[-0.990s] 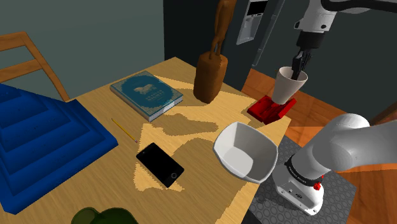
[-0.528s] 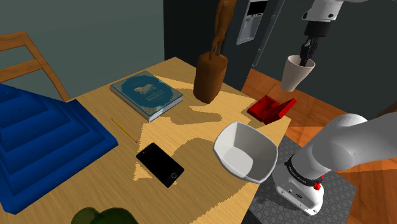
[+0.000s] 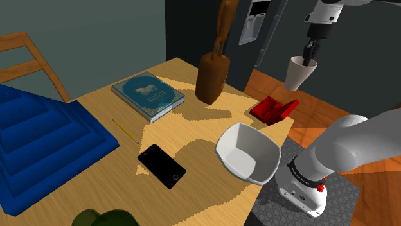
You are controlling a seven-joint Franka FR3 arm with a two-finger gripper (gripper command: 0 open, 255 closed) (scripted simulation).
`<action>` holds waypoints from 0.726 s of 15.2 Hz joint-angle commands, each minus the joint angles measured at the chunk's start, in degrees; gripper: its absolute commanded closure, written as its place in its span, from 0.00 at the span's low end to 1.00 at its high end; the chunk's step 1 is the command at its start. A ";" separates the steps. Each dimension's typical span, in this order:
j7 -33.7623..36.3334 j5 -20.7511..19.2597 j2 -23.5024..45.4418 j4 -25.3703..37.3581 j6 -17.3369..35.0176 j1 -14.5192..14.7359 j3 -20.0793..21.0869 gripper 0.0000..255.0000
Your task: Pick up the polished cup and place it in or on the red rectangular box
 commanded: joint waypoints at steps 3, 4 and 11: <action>0.10 -0.26 0.07 -3.02 3.15 -0.12 -0.52 1.00; 0.14 -0.34 0.06 -3.78 3.91 -0.16 -0.65 1.00; 0.29 -0.83 0.42 -8.82 9.30 -0.38 -1.62 1.00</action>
